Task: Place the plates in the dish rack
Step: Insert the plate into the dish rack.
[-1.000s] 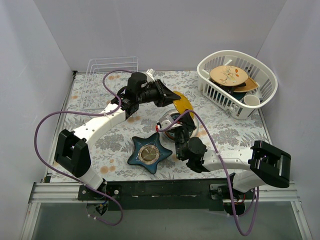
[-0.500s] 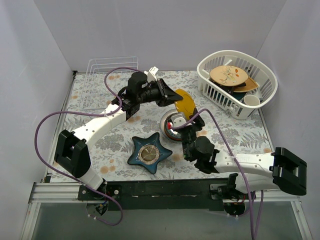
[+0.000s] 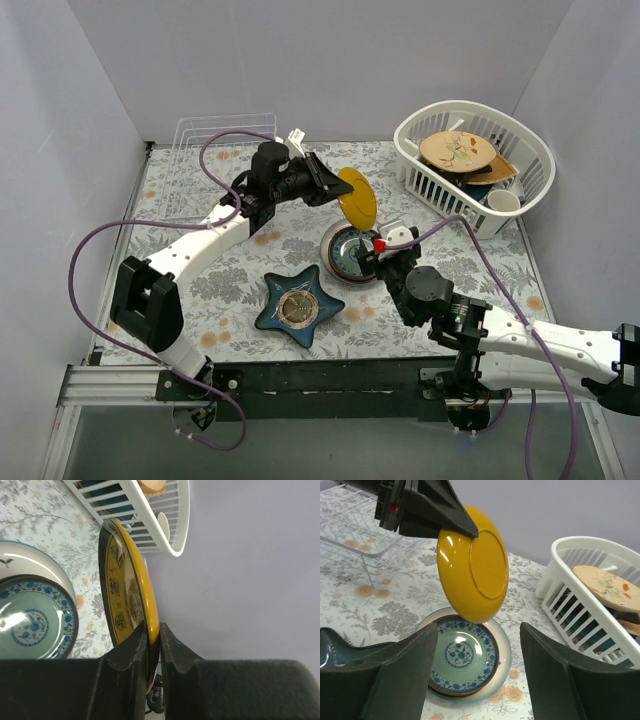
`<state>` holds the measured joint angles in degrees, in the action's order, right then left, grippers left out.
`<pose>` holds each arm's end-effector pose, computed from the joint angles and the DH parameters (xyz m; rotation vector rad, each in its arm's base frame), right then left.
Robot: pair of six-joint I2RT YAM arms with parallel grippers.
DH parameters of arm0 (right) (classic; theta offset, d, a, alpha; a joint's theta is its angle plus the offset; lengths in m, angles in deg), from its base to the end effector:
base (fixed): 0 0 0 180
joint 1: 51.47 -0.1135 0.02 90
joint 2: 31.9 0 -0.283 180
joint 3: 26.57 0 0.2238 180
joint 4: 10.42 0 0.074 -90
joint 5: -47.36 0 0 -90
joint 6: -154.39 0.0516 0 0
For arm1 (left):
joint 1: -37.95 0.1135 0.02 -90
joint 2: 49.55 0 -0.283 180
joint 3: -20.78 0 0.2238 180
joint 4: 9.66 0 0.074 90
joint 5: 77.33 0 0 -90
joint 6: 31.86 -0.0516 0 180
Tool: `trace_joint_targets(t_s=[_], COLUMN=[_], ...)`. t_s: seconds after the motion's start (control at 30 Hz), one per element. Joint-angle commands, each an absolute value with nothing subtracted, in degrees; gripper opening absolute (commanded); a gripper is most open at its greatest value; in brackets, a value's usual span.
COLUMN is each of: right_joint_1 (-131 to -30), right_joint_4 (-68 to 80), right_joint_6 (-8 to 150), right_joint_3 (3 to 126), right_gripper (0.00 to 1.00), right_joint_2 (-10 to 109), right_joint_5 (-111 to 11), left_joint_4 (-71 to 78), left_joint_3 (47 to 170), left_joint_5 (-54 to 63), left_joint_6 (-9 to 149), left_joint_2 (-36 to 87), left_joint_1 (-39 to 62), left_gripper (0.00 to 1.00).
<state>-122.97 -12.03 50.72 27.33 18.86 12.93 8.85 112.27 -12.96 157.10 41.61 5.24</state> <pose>0.0934 0.1451 0.3535 -0.3376 1.4867 0.0849 0.2942 -0.2155 0.3601 -0.9706 2.2037 -1.7910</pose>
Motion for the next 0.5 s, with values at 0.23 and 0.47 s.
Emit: trace_joint_targets(t_s=[0.23,0.47], right_joint_1=[-123.28,-123.19], right_joint_4=[-0.76,-0.84], right_joint_6=[63.95,66.24], right_joint_3=[28.36,27.74], right_gripper=[0.74,0.75], right_joint_2=[14.94,16.96], right_joint_5=[6.93,3.86], left_joint_4=[19.59,28.12], left_joint_3=[118.42,123.95], left_joint_5=[-9.11,-11.06], left_joint_6=[141.83,129.53], left_joint_2=[35.9,35.27], left_joint_1=[17.37,30.29], left_gripper=[0.0,0.0])
